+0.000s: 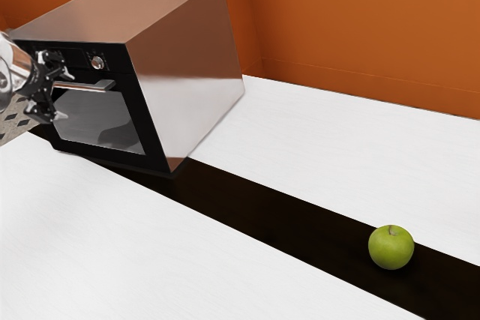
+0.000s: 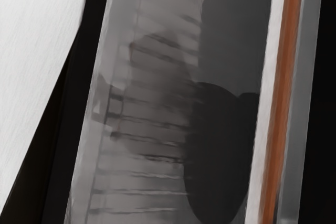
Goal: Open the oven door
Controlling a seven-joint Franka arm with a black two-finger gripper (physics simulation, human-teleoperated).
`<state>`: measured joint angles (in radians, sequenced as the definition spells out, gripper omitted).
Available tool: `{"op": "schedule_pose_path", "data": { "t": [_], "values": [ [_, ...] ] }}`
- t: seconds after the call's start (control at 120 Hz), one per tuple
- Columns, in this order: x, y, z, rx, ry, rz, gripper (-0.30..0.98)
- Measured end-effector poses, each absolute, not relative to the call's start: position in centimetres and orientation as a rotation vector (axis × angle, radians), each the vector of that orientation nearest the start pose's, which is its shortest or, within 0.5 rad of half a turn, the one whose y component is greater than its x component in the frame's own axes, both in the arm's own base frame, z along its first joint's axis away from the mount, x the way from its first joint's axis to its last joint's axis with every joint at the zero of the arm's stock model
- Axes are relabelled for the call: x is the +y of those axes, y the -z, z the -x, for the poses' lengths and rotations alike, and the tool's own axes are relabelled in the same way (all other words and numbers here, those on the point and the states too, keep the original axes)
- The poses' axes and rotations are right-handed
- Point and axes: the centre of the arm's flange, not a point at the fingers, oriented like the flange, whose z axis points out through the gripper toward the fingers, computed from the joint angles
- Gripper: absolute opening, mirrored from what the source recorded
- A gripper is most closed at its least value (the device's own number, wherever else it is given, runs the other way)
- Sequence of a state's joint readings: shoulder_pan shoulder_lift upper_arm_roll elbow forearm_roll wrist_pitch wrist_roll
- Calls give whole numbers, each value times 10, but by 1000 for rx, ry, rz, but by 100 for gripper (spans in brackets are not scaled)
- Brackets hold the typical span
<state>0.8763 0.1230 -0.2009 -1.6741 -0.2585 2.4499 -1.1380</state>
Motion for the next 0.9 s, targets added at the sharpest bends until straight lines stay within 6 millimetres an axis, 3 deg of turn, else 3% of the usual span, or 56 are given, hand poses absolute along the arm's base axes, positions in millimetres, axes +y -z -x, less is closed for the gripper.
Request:
{"op": "schedule_pose_path", "data": {
  "t": [0.333, 0.533, 0.625, 0.7, 0.9],
  "values": [
    [414, -583, -503, 2224, -755, -1443, 68],
    [382, -585, -471, 2249, -769, -1445, 68],
    [371, -569, -455, 2272, -725, -1414, 68],
    [371, -563, -429, 2305, -719, -1362, 68],
    [360, -540, -325, 2419, -718, -1116, 68]
  ]
}}
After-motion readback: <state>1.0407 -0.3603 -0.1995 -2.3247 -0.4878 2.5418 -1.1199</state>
